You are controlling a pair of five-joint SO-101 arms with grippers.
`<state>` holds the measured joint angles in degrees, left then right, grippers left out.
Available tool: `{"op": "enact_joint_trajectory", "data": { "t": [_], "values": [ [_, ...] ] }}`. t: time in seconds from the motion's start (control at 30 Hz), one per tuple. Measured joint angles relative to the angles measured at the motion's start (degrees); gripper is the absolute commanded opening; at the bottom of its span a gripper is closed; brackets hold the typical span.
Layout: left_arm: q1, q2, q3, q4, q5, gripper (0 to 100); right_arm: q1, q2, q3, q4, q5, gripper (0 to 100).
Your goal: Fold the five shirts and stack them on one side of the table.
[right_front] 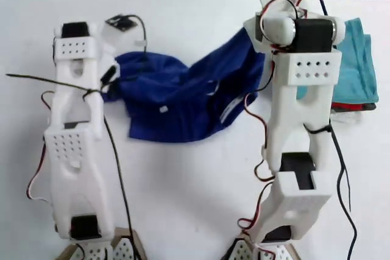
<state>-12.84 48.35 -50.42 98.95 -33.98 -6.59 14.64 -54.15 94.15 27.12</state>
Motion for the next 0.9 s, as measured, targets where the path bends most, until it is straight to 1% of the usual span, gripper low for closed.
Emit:
{"op": "enact_joint_trajectory", "data": {
  "t": [0.1,0.13,0.2,0.27,0.37,0.5,0.63,0.73,0.9],
  "values": [
    [-0.2,0.0,-5.2,-0.4,2.1,21,0.0,0.0,0.0,-0.2,0.0,2.0],
    [-0.2,-0.1,-7.5,0.9,2.3,21,0.0,0.0,0.0,-0.2,0.0,2.0],
    [0.5,-0.1,-10.2,2.4,2.0,21,0.0,0.0,0.0,-0.2,0.0,2.0],
    [1.8,-0.2,-9.7,2.5,0.3,21,0.0,0.0,0.0,-1.0,0.0,2.0],
    [4.3,-1.3,-3.2,2.5,-4.2,21,0.0,0.0,0.0,-2.6,0.0,2.0],
    [9.1,-7.6,10.2,2.5,-9.8,21,0.0,0.0,0.0,-4.7,0.0,2.0],
    [12.4,-13.6,21.0,2.5,-12.3,21,0.0,0.0,0.2,-5.9,0.0,2.0],
    [13.4,-17.2,24.1,2.5,-12.7,21,0.0,0.0,0.2,-6.5,0.0,2.0],
    [14.0,-19.3,24.5,2.5,-14.2,21,0.0,0.0,0.2,-6.5,0.0,2.0]
  ]
}}
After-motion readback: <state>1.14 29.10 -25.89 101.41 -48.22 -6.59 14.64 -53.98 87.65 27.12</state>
